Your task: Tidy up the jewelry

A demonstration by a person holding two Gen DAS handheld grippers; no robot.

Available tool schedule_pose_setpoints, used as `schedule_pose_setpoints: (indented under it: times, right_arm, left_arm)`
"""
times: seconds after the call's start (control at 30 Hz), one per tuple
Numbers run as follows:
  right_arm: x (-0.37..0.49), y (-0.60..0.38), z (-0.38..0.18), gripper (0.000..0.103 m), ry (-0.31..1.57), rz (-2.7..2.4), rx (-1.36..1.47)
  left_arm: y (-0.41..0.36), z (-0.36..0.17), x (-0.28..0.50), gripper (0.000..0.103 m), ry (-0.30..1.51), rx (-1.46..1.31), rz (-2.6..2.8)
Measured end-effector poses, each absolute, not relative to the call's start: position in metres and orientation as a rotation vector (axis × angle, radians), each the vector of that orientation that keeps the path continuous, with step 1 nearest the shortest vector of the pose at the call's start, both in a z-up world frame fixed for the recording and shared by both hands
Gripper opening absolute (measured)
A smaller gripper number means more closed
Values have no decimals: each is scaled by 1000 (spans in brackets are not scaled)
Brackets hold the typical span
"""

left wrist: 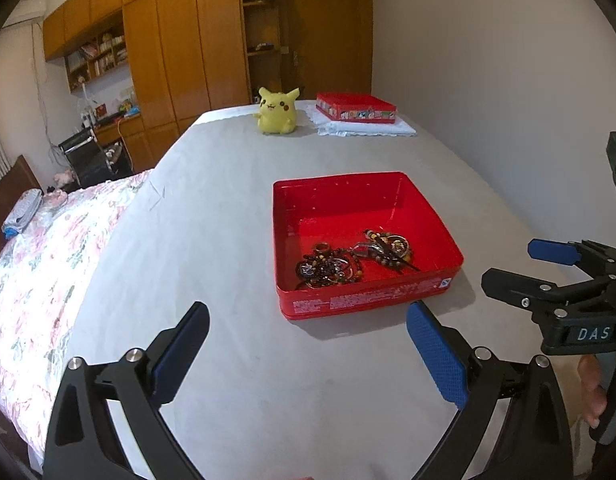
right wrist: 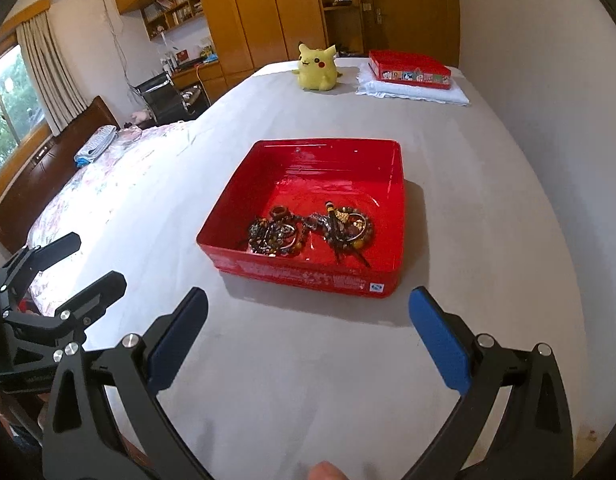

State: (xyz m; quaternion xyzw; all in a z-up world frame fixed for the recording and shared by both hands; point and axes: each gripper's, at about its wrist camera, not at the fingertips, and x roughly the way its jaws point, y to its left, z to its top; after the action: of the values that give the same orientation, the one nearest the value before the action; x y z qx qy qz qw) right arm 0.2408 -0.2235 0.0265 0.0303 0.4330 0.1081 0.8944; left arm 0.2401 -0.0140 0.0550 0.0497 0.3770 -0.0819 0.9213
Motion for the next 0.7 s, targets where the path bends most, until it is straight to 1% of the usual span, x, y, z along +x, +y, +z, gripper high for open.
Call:
schedule_pose_setpoints:
  times: [0.27, 0.7]
  right_arm:
    - [255, -219, 36, 100, 885, 210, 35]
    - [274, -218, 28, 100, 914, 197, 22]
  left_arm:
    - [-14, 60, 256, 99, 778, 119, -143]
    - [-18, 59, 273, 99, 793, 102, -158]
